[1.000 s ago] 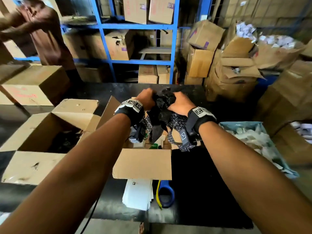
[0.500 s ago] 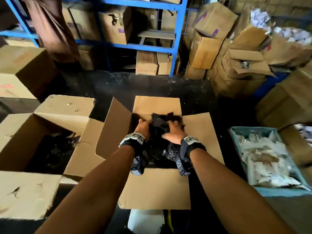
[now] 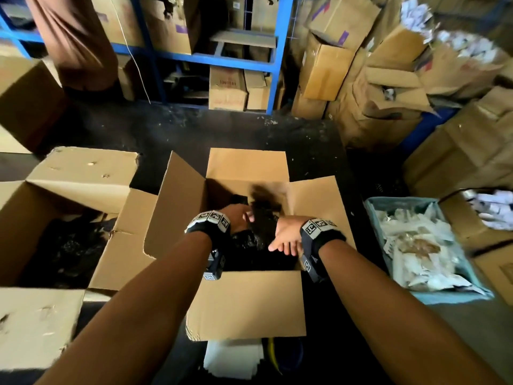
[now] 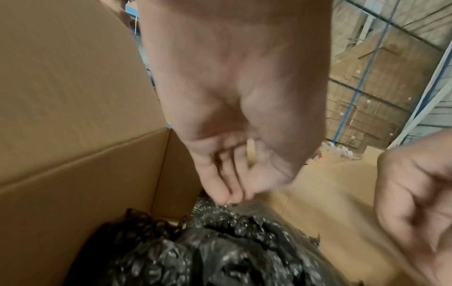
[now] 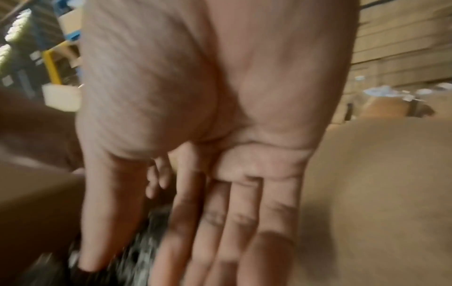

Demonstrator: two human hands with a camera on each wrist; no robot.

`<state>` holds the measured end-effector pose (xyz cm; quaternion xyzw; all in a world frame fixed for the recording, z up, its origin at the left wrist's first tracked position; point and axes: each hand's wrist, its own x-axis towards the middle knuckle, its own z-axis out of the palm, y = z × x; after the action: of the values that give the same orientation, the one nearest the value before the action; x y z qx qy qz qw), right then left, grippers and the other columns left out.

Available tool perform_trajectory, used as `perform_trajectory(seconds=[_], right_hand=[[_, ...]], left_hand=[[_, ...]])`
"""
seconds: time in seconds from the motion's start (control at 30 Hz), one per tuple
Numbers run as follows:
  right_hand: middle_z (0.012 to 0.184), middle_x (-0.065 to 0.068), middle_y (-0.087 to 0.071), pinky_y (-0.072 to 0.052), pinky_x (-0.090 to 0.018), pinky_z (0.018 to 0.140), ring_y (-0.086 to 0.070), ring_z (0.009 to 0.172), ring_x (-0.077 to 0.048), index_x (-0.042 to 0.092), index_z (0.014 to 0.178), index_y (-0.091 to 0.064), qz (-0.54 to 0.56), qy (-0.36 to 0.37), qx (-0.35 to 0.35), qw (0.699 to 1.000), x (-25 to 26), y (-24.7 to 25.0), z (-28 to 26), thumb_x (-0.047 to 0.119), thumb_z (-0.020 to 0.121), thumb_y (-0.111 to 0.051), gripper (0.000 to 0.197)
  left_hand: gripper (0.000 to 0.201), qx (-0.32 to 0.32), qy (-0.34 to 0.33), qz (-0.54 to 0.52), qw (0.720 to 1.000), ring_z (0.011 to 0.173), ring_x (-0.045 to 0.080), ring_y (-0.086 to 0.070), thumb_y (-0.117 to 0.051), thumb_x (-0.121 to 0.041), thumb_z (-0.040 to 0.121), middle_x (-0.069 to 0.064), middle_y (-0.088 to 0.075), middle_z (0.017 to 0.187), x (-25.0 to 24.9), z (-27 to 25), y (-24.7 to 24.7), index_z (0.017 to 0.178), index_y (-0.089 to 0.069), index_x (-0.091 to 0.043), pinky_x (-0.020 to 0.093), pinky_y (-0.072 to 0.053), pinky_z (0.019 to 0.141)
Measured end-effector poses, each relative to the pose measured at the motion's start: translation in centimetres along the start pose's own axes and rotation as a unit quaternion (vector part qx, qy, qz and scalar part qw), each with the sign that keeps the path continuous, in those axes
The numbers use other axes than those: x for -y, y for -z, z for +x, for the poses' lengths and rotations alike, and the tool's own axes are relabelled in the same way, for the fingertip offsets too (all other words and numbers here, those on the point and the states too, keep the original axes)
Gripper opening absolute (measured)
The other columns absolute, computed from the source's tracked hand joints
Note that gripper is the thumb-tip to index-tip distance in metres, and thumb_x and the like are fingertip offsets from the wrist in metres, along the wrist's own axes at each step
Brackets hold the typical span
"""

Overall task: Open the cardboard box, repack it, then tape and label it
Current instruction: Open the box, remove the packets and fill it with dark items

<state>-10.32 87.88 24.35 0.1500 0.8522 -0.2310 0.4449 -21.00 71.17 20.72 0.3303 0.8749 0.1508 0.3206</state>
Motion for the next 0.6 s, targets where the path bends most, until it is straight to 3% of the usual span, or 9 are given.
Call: perform_trajectory(seconds=[0.07,0.13,0.23,0.3,0.37,0.43,0.53,0.6], right_hand=[[0.094,-0.007,-0.077,-0.061,-0.035,0.076,-0.075,0.082,-0.026,0.005,0.098,-0.071,-0.064,-0.027,0.014,0.997,0.1,-0.9,0.1,0.043,0.087,-0.075,0.04],[0.113,-0.004,-0.072,-0.057,-0.035,0.082,-0.07,0.088,-0.025,0.012,0.113,-0.065,-0.106,-0.032,-0.009,0.994,0.2,-1.7,0.1,0.046,0.086,-0.074,0.044],[0.155,-0.005,-0.045,-0.047,-0.038,0.105,-0.054,0.13,-0.029,0.017,0.147,-0.05,-0.09,0.004,-0.035,0.995,0.0,-2.5,0.7,0.047,0.093,-0.065,0.064],[0.164,-0.002,-0.032,-0.035,-0.037,0.114,-0.036,0.147,-0.028,0.026,0.156,-0.039,-0.043,0.036,-0.071,0.996,-0.3,-2.6,0.5,0.041,0.096,-0.062,0.065],[0.162,-0.003,-0.036,-0.037,-0.036,0.112,-0.039,0.145,-0.029,0.025,0.154,-0.043,-0.016,0.052,-0.108,0.993,-0.5,-2.5,0.2,0.036,0.098,-0.06,0.06],[0.154,-0.009,-0.048,-0.043,-0.037,0.109,-0.049,0.136,-0.03,0.014,0.146,-0.054,-0.01,0.065,-0.141,0.988,-0.9,-2.5,-0.4,0.033,0.098,-0.061,0.052],[0.14,-0.011,-0.061,-0.048,-0.034,0.102,-0.059,0.125,-0.029,0.009,0.135,-0.063,0.031,0.105,-0.207,0.972,-1.5,-2.6,-1.6,0.03,0.097,-0.063,0.043],[0.133,-0.01,-0.065,-0.049,-0.033,0.098,-0.062,0.119,-0.029,0.011,0.13,-0.067,0.057,0.128,-0.251,0.958,-2.1,-2.7,-3.0,0.027,0.097,-0.064,0.037]], left_hand=[[0.043,0.094,0.011,0.037,0.995,0.117,0.025,-0.06,-0.054,-0.014,0.085,0.003,-0.064,0.13,0.0,0.0,-1.5,0.125,-0.064,-0.027,0.026,-0.046,0.092],[0.064,0.144,0.034,0.065,0.987,0.128,0.023,-0.054,-0.06,-0.018,0.076,0.0,-0.055,0.144,0.2,0.5,-3.1,0.137,-0.054,-0.037,0.033,-0.046,0.104],[0.067,0.139,0.03,0.12,0.983,0.135,0.027,-0.048,-0.061,-0.017,0.085,0.005,-0.049,0.149,-0.1,0.3,-4.1,0.147,-0.042,-0.033,0.033,-0.041,0.109],[0.059,0.132,0.011,0.137,0.982,0.135,0.028,-0.048,-0.053,-0.013,0.093,0.006,-0.049,0.149,-0.2,0.0,-4.1,0.148,-0.041,-0.032,0.033,-0.038,0.11],[0.059,0.124,0.002,0.129,0.984,0.13,0.028,-0.052,-0.046,-0.005,0.093,0.005,-0.053,0.145,0.3,-0.1,-3.8,0.144,-0.046,-0.035,0.034,-0.039,0.11],[0.061,0.09,0.0,0.121,0.989,0.124,0.028,-0.058,-0.044,-0.003,0.088,0.003,-0.059,0.138,0.8,0.1,-3.5,0.136,-0.056,-0.038,0.035,-0.044,0.106],[0.038,0.012,0.017,0.119,0.993,0.112,0.027,-0.064,-0.054,-0.028,0.084,0.002,-0.067,0.127,0.0,-0.5,-2.7,0.119,-0.067,-0.034,0.038,-0.052,0.097],[0.033,-0.039,0.019,0.076,0.996,0.111,0.028,-0.064,-0.058,-0.038,0.089,0.003,-0.068,0.123,-1.7,-1.5,-2.4,0.119,-0.067,-0.027,0.038,-0.052,0.096]])
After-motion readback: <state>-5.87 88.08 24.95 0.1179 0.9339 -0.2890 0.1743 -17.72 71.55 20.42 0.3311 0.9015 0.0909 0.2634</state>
